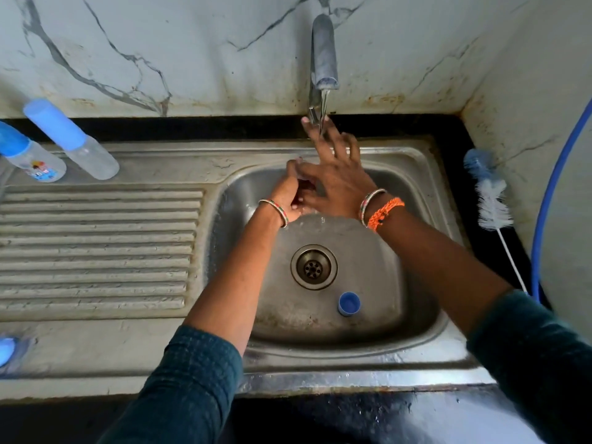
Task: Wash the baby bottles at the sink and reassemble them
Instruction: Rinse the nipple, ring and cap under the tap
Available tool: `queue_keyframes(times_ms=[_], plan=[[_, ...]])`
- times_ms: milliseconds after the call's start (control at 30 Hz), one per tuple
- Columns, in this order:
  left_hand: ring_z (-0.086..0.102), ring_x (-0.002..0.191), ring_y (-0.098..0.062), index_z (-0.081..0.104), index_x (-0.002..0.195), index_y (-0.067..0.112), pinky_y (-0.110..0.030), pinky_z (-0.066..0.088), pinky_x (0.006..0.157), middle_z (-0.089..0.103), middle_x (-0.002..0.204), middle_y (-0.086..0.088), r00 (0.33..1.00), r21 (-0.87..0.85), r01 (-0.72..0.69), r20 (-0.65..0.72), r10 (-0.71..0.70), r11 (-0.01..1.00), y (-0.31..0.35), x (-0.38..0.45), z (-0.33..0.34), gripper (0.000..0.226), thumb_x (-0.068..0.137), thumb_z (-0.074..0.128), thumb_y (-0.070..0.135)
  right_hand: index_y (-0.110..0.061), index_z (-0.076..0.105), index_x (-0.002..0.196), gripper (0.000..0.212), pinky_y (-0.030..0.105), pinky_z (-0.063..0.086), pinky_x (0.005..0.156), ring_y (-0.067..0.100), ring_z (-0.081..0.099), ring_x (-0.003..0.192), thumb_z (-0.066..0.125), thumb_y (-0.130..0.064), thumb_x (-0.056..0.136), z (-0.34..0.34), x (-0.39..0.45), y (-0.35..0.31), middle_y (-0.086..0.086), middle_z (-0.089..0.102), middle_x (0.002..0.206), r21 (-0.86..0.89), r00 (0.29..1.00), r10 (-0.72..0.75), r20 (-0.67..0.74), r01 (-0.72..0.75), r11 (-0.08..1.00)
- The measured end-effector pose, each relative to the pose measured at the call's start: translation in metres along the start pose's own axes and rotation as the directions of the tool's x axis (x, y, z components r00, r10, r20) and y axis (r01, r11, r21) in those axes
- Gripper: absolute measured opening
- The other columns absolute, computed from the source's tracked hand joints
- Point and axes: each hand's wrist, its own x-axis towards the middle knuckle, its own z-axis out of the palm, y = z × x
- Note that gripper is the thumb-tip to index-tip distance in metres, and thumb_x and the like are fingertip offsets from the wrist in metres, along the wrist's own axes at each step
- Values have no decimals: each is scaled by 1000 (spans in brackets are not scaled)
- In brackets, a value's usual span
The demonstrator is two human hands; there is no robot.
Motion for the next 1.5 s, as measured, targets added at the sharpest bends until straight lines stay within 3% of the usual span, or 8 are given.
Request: queue_keyframes(times_ms=[133,267,400,467,600,667,1233,1500], plan=[[35,33,-1,45,73,19,-11,22,30,50,55,2,999,72,-8,35,6,997,5,2,-7,37,99,37,44,-34,59,114,41,60,15,109,42,6,144,48,-49,77,-12,-3,24,12,8,160,-285,967,-228,111,251,925],[50,45,-5,48,70,14,-17,41,47,55,51,2,975,-140,-221,-31,218,965,7,10,15,38,102,37,31,-32,61,112,37,56,5,112,37,-9,145,62,-28,75,-6,4,-5,11,2,160,116,932,323,162,-343,932],[48,46,-6,47,70,11,-17,37,45,53,56,-1,942,-9,-322,-104,320,947,-11,19,16,34,102,36,15,-11,57,73,4,32,39,74,24,52,86,56,-7,73,-17,11,-29,12,56,85,740,662,400,633,-670,-63],[39,35,-5,48,65,14,-13,27,37,47,45,3,918,171,-328,-174,356,929,-15,18,8,44,102,34,34,-13,54,73,17,29,40,63,17,49,72,50,-8,89,-17,6,-23,6,52,77,713,644,307,701,-654,-254],[27,23,-6,39,52,17,-8,17,34,32,29,7,980,154,-114,-147,137,981,-7,20,-2,59,100,28,50,-12,70,99,18,40,40,97,24,53,110,55,-21,92,1,1,-21,6,63,117,417,842,418,340,-533,736],[24,21,-7,35,37,19,-9,14,33,27,26,5,995,0,-50,-80,50,999,-6,19,3,72,98,23,57,-16,72,101,20,38,39,97,27,54,113,55,-18,90,7,0,-24,4,64,116,304,913,384,136,-408,861],[65,82,-10,59,102,13,-23,52,78,69,84,0,981,-363,-150,60,184,920,-16,12,23,32,102,33,32,-10,55,106,25,41,51,79,32,63,92,56,-31,92,6,8,-29,11,68,97,653,682,731,3,-556,515],[58,60,-8,54,83,9,-17,46,54,61,65,-1,989,-342,-135,10,147,930,-18,7,23,27,101,35,14,-8,67,115,28,29,48,87,13,64,94,52,-24,97,7,13,-20,5,69,100,835,823,513,243,-446,321]])
